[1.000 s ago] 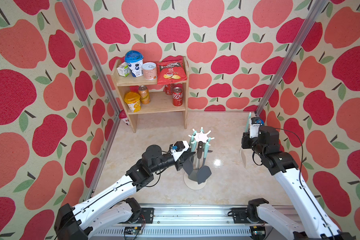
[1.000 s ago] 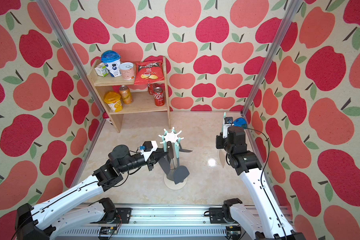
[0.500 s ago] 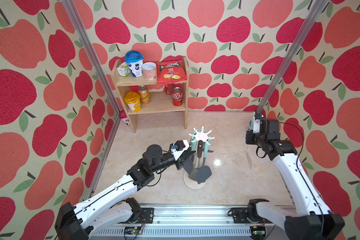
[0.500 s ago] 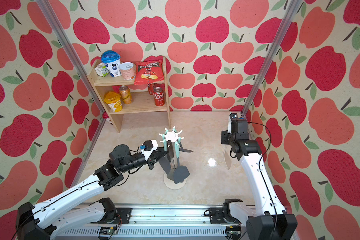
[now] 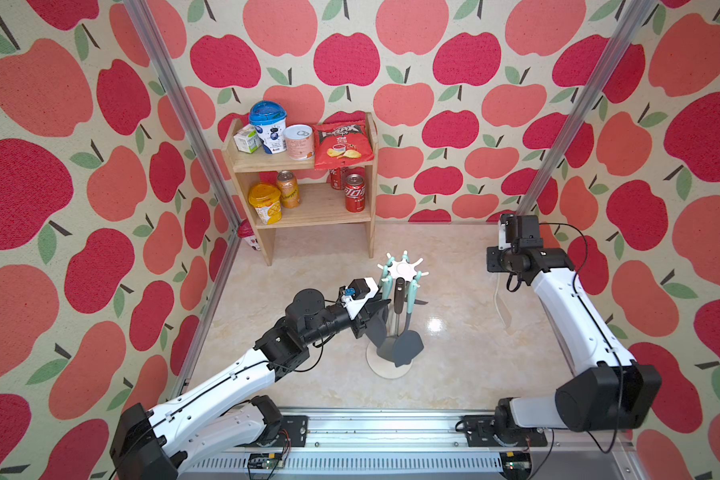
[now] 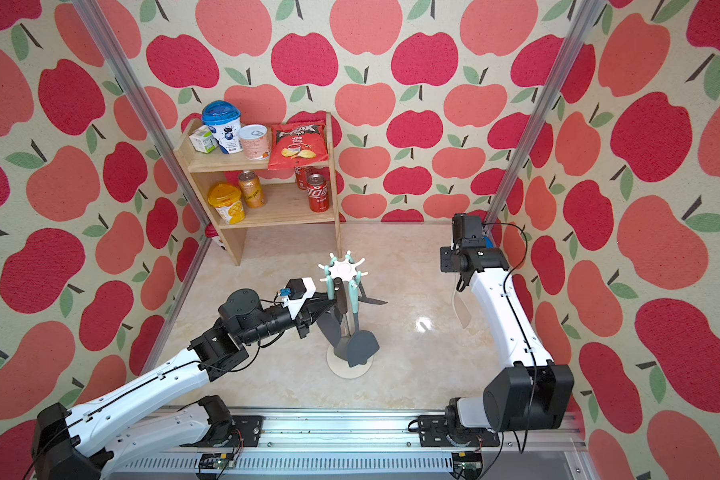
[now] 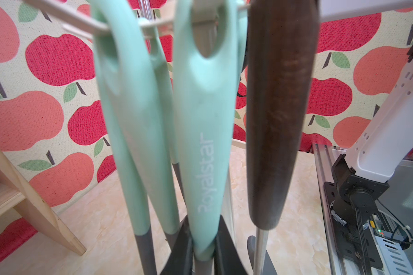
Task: Take the spatula off the kitchen utensil rack
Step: Place the spatula at the center of the board.
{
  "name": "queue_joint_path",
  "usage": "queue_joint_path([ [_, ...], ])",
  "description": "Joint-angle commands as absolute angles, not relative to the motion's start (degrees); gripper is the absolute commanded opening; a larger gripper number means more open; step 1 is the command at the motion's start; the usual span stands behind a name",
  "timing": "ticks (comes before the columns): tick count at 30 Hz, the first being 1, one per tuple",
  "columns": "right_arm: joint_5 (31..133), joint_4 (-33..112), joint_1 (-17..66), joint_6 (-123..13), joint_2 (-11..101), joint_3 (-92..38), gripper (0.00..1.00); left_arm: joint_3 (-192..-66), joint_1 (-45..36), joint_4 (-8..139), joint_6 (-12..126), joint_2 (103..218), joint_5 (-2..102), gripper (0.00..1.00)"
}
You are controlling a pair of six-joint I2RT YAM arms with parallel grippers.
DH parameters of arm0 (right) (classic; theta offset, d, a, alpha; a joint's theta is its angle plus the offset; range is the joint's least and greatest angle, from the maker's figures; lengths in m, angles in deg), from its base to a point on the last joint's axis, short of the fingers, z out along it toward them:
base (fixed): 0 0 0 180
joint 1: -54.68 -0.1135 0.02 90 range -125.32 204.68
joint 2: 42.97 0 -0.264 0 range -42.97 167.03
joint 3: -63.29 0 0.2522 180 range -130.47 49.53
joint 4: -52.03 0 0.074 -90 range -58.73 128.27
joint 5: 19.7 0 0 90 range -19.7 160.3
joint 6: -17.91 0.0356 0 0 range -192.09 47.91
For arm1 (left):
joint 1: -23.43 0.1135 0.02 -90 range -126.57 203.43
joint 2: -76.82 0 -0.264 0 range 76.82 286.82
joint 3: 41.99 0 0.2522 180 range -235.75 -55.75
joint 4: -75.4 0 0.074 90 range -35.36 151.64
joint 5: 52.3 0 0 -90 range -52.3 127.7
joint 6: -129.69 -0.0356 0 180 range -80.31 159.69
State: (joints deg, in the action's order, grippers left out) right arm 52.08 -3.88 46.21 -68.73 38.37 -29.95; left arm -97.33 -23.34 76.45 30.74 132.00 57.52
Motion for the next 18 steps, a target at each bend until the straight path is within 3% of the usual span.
queue_joint_path([
  [1, 47.0, -5.97, 46.98, -70.82, 39.58, -31.02, 0.0, -96.0, -22.85, 69.64, 30.55, 133.99, 54.8, 0.0],
  [18, 40.4, -3.14, 50.45, -72.68, 50.05, -26.88, 0.0, -96.44, -22.88, 69.4, 30.37, 134.66, 55.71, 0.0],
])
